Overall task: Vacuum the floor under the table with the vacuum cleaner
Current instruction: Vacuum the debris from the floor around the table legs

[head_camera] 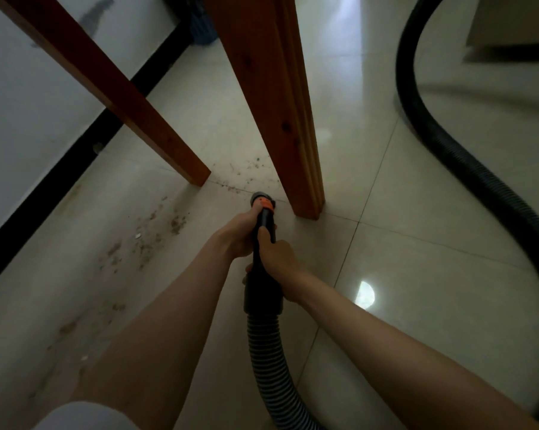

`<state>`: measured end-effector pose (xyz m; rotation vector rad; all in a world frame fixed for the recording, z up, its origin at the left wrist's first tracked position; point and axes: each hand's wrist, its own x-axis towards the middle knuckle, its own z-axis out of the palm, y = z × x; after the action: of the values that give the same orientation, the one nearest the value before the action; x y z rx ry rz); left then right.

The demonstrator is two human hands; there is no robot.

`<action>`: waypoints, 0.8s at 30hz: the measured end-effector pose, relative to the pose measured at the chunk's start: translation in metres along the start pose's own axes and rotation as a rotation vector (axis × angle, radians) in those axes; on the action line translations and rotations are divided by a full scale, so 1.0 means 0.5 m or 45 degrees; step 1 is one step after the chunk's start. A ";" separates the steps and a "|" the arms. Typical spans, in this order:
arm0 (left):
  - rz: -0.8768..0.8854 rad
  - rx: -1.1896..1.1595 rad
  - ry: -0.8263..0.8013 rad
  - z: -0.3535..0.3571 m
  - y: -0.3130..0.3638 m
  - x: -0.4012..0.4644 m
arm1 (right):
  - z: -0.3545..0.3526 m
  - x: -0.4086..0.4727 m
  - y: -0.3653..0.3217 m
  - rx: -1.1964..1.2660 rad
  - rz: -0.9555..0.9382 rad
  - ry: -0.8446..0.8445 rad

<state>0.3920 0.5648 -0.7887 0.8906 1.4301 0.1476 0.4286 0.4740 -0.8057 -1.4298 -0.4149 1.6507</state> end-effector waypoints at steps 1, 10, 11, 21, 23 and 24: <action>-0.001 -0.024 0.006 -0.002 0.004 0.002 | 0.000 0.008 -0.009 -0.062 0.005 -0.011; -0.015 -0.355 -0.024 -0.002 0.028 0.016 | -0.055 0.035 -0.088 -0.469 0.013 -0.091; -0.002 -0.389 -0.009 0.003 0.030 0.019 | -0.063 0.033 -0.089 -0.455 0.034 -0.094; 0.043 -0.515 0.029 0.068 0.046 0.012 | -0.132 -0.039 -0.083 -0.099 0.073 -0.112; 0.057 -0.538 0.025 0.078 0.048 0.013 | -0.128 -0.033 -0.092 -0.120 0.028 0.006; 0.075 -0.541 0.044 0.081 0.050 0.011 | -0.124 -0.030 -0.099 -0.145 0.006 0.052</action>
<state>0.4392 0.5670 -0.7825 0.5803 1.3368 0.4942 0.5043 0.4715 -0.7772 -1.5463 -0.4893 1.6209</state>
